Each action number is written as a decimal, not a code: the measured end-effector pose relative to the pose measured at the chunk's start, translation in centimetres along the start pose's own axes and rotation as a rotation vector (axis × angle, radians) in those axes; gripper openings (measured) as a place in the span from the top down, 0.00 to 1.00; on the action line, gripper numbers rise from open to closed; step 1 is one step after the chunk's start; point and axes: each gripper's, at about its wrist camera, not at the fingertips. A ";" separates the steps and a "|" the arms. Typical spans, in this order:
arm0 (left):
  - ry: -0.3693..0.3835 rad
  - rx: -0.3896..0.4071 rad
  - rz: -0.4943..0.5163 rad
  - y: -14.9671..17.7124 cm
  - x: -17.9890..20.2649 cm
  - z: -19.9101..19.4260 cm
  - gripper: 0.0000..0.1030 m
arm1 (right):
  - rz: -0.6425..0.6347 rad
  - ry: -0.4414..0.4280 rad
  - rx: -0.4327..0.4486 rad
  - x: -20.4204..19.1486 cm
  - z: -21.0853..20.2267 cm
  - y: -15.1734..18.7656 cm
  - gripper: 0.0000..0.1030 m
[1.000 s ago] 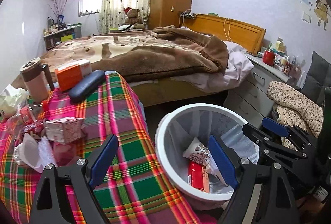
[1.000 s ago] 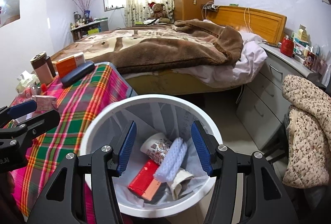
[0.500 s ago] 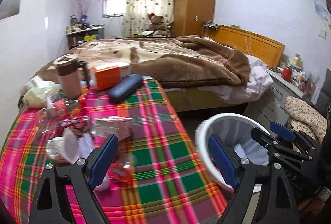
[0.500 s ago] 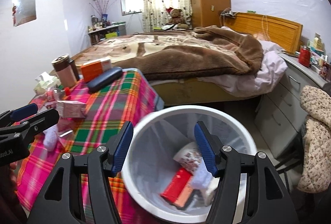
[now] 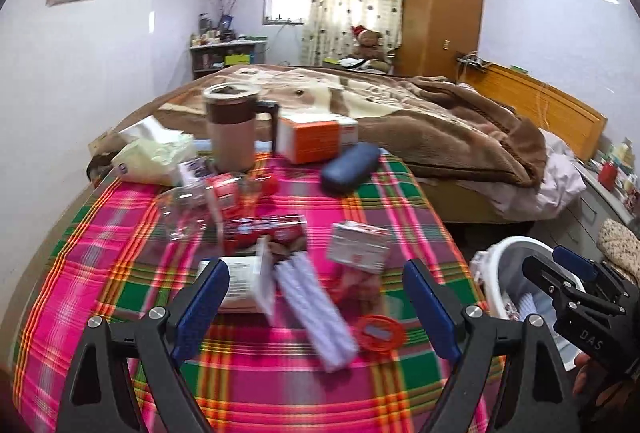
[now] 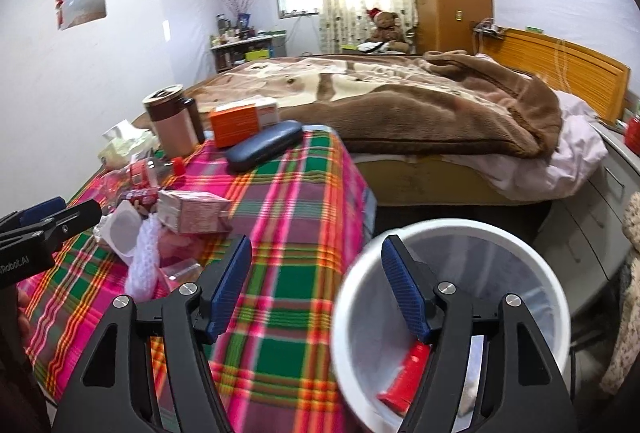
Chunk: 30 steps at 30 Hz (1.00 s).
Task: Collect trash
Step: 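Reach the left tool to the white carton while the right tool reaches the strawberry juice box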
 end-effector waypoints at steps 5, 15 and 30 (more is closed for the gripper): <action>-0.051 -0.019 -0.025 0.0 -3.0 0.9 0.14 | -0.018 -0.053 -0.025 -1.9 1.6 -0.8 0.33; -0.036 -0.106 -0.069 0.8 -6.9 4.6 0.14 | -0.019 -0.130 -0.101 -5.0 5.9 -2.3 0.33; -0.058 -0.198 -0.090 1.6 -9.1 9.3 0.14 | 0.064 -0.229 -0.180 -7.2 9.9 -3.3 0.27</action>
Point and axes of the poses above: each gripper's, at about its wrist camera, not at the fingertips, and z roughly the way its jaws point, x to its right, y to its underside, and after that the axes turned 1 degree about x, right-handed
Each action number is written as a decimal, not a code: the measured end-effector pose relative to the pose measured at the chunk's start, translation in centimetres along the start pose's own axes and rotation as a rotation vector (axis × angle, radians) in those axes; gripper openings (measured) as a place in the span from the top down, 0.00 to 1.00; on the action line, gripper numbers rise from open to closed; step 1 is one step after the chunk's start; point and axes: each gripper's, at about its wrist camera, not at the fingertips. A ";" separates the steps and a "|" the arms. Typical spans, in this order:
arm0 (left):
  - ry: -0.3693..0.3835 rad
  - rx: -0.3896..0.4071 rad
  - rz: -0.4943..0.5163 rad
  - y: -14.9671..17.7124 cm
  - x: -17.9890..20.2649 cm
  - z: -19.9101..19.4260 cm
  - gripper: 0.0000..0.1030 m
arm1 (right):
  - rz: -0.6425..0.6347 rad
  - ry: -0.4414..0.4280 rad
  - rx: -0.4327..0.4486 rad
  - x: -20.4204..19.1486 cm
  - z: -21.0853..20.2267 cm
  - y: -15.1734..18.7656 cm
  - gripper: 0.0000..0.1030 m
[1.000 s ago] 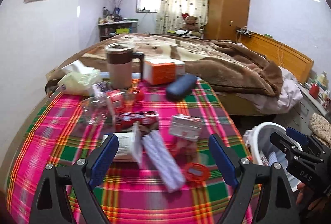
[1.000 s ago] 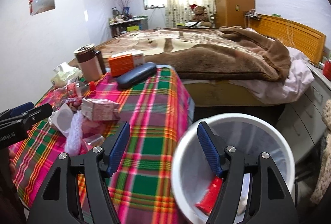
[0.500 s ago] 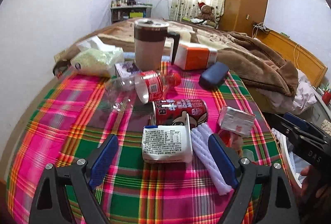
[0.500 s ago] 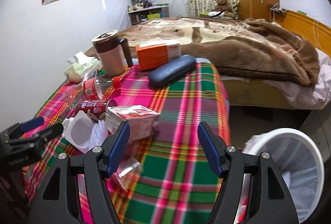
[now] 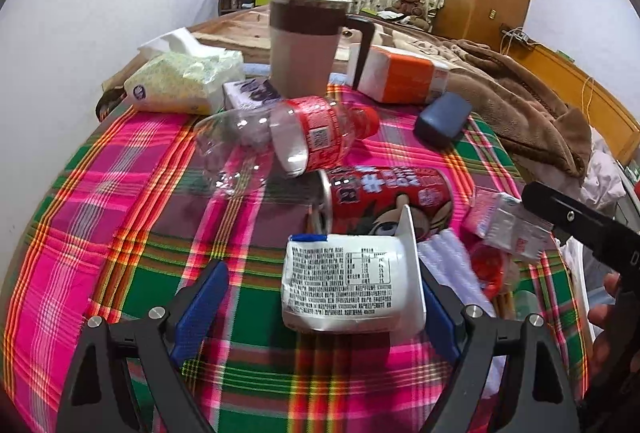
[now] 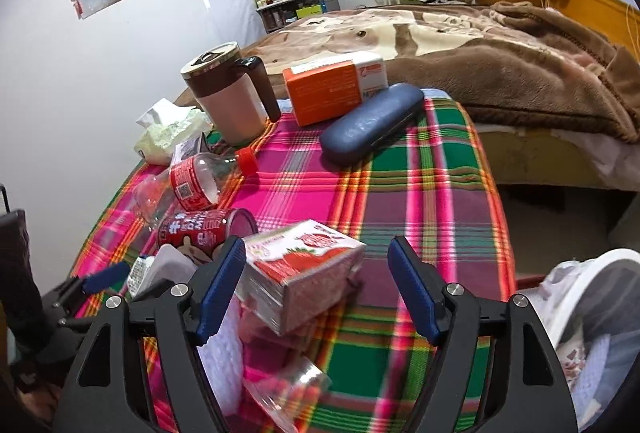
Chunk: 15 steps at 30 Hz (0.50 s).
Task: Collect trash
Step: 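Reach the left tool to the white carton while the right tool reaches the strawberry juice box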
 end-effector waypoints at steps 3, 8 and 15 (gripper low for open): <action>-0.012 -0.008 -0.003 -0.1 -0.6 0.4 0.14 | 0.002 0.006 -0.007 -0.6 0.5 -0.4 0.27; -0.025 -0.004 -0.021 -0.1 -1.6 0.5 0.14 | -0.007 0.003 -0.039 -1.5 1.4 -0.5 0.27; -0.037 -0.015 -0.043 -0.1 -2.3 0.8 0.14 | -0.067 0.121 -0.077 -2.1 1.7 0.3 0.23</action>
Point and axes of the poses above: each gripper's, at about its wrist camera, not at the fingertips, and z roughly the way its jaws point, x to its right, y to its underside, and after that the axes turned 1 degree about x, right-handed
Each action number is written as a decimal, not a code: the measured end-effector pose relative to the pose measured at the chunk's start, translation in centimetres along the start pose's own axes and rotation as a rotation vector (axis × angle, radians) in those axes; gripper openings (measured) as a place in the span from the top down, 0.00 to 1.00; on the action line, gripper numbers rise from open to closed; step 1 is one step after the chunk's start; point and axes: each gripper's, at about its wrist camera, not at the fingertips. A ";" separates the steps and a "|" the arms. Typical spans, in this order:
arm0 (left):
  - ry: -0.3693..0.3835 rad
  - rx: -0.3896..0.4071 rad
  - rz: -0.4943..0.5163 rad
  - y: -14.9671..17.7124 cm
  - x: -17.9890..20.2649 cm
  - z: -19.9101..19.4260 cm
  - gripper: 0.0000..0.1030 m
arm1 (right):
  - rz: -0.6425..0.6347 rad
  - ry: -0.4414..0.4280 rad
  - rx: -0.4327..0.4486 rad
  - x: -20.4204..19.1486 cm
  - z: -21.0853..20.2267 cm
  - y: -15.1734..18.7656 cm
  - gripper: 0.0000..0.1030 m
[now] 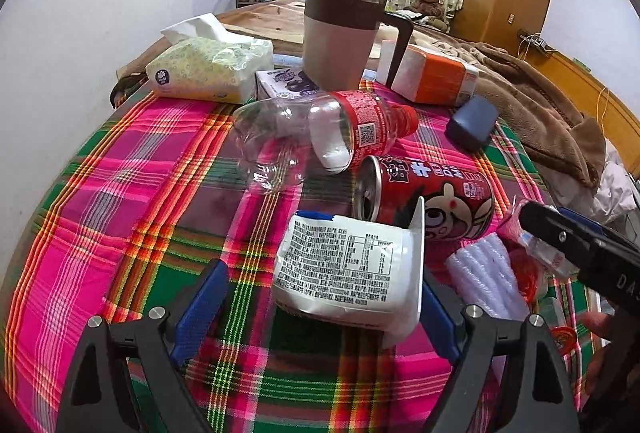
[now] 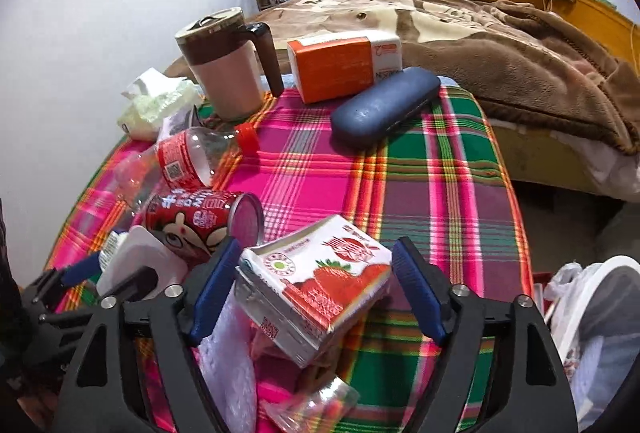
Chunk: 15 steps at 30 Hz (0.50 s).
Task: Collect trash
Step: 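Reach the left tool to the white carton while the right tool reaches the strawberry juice box, then grasp the white paper carton with the left tool while the right tool grasps the strawberry milk box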
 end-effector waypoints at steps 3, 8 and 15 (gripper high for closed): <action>-0.001 -0.004 0.004 -0.1 0.1 0.2 0.14 | -0.007 0.034 0.014 0.5 -0.6 0.3 0.23; 0.001 -0.010 0.000 0.0 0.1 0.3 0.14 | 0.021 0.065 0.031 2.1 -1.5 0.9 0.23; 0.012 -0.016 -0.013 0.1 0.0 0.4 0.14 | 0.077 0.095 0.038 4.9 -2.1 2.1 0.23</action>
Point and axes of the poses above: each gripper's, at about its wrist camera, not at the fingertips, and z roughly the way its jaws point, x to its right, y to its underside, and after that the axes turned 1 degree about x, right-handed
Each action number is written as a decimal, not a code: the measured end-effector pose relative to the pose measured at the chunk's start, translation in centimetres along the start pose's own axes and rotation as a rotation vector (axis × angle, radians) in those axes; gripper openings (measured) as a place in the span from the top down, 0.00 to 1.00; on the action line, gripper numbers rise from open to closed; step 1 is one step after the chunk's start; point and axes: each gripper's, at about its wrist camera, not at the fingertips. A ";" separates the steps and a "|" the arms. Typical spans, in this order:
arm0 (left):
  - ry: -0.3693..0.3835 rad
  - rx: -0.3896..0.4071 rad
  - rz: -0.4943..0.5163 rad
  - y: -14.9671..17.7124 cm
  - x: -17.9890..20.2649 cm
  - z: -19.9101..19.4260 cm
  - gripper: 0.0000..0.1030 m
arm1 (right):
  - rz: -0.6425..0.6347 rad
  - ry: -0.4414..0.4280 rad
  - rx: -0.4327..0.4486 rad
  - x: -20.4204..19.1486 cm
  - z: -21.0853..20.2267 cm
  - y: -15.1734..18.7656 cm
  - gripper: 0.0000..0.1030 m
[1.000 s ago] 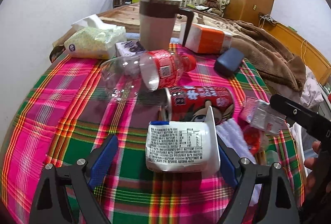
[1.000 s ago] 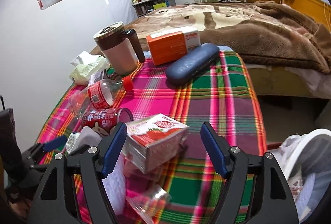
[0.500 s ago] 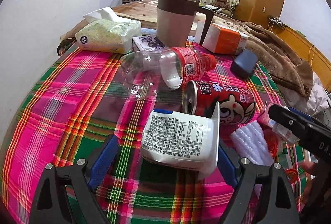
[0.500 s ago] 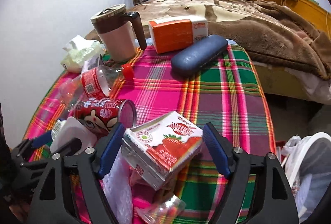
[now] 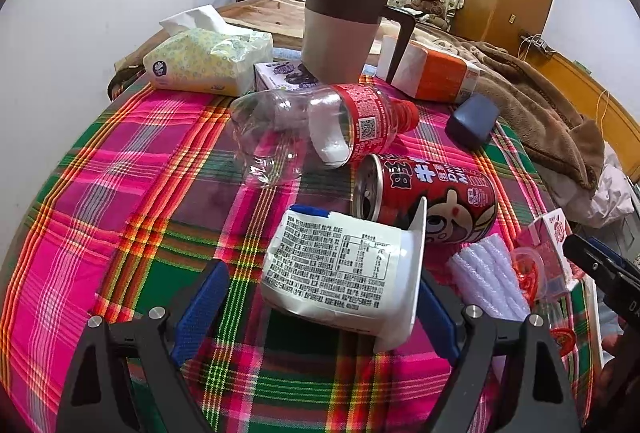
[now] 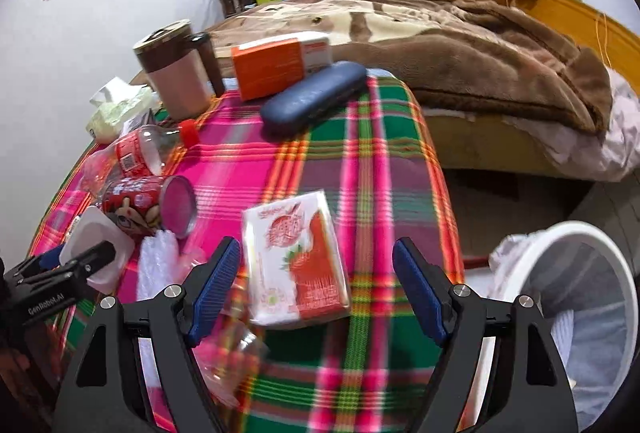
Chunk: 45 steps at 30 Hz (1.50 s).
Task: Collect trash
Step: 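Grasp the white paper carton with the left tool while the right tool grasps the strawberry milk box, then carry the white carton and strawberry box over the wastebasket with both tools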
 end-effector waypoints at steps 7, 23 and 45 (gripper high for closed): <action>-0.013 -0.002 0.019 0.1 0.5 0.1 0.14 | -0.037 -0.082 -0.009 -0.3 0.8 0.1 0.23; 0.001 -0.006 -0.003 0.0 0.5 0.3 0.38 | -0.054 -0.031 -0.055 -0.3 2.4 0.4 0.27; 0.009 0.112 0.052 0.8 3.2 -5.8 0.38 | -0.037 -0.042 0.060 0.7 -2.2 0.2 0.45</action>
Point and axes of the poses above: each gripper's, at about its wrist camera, not at the fingertips, and z roughly the way its jaws point, x to its right, y to its underside, and after that the axes turned 1 degree about x, right-handed
